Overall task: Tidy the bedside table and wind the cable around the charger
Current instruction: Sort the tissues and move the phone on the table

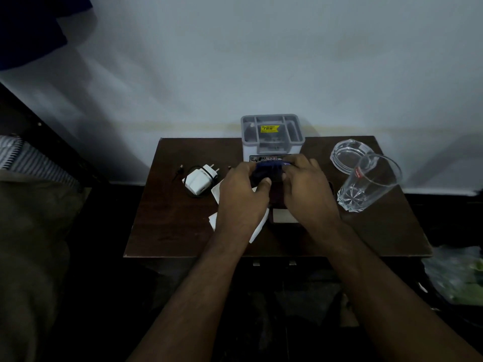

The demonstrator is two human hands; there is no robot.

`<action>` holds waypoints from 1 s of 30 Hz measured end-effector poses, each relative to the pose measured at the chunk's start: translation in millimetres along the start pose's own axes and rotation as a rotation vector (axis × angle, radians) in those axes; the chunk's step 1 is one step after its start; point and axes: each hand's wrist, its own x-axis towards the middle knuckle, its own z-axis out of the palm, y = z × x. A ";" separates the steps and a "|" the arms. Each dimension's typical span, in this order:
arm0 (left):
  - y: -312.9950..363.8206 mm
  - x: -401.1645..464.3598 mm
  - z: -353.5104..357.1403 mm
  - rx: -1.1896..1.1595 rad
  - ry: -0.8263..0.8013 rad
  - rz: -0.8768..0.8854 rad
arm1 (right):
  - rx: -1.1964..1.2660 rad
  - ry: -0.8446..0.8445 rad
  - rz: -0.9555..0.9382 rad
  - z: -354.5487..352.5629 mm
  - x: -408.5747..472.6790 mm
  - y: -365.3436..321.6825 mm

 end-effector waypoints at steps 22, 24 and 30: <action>13.3 -6.7 4.4 -0.370 0.009 -0.187 | 0.361 0.235 -0.006 -28.9 -37.4 14.9; 14.8 -6.6 6.1 -0.365 0.003 -0.191 | 0.374 0.207 0.009 -28.2 -39.0 16.9; 22.4 -10.1 17.8 -0.400 -0.148 -0.256 | 0.341 0.101 -0.009 -31.4 -39.6 35.7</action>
